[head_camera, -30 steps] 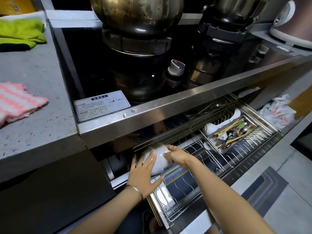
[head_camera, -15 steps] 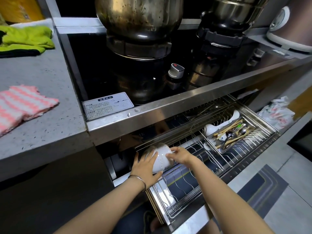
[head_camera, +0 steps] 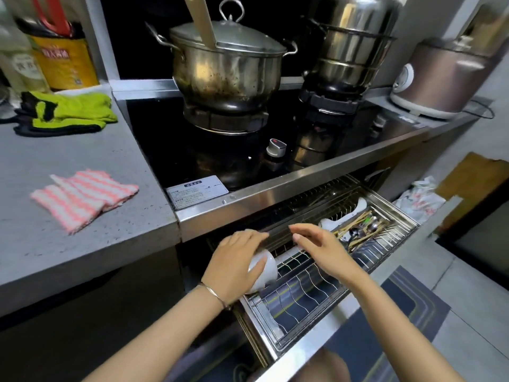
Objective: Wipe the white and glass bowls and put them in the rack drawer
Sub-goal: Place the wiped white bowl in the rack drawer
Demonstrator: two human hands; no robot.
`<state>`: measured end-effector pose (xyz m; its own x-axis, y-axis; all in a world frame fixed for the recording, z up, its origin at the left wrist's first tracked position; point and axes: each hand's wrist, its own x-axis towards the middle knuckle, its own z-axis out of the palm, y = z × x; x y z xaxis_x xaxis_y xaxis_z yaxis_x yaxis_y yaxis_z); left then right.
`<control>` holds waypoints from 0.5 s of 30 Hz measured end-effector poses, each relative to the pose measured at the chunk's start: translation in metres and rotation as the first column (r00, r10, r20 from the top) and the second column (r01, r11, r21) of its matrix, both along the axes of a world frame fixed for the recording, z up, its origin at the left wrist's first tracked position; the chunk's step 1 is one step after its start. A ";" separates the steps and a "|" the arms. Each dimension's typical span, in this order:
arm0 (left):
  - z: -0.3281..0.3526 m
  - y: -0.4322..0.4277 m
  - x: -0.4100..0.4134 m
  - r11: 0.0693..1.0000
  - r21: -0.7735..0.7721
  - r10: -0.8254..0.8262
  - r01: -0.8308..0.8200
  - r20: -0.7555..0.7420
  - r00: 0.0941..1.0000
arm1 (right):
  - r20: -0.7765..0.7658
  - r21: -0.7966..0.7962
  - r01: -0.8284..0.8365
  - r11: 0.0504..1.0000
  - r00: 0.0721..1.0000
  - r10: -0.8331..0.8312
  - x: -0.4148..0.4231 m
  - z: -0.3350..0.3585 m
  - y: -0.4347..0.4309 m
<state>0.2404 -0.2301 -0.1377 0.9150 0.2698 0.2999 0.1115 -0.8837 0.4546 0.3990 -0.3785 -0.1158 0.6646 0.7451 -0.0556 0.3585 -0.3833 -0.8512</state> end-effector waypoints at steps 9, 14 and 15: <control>0.123 0.037 -0.095 0.971 0.222 0.009 -0.086 0.327 0.945 | 0.179 0.296 -0.185 0.937 0.974 0.136 -0.087 0.106 0.036; 0.138 0.093 -0.155 0.927 0.251 0.215 -0.278 0.252 0.944 | 0.321 0.182 -0.382 0.906 0.894 0.312 -0.136 0.128 0.085; 0.138 0.104 -0.168 0.915 0.247 0.268 -0.318 0.215 0.939 | 0.340 0.156 -0.411 0.898 0.876 0.342 -0.146 0.130 0.095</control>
<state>0.0724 -0.1262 -0.0001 0.7343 0.4018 0.5471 0.3261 -0.9157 0.2349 0.2531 -0.2836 0.0141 0.2903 0.9118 0.2905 0.6858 0.0134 -0.7277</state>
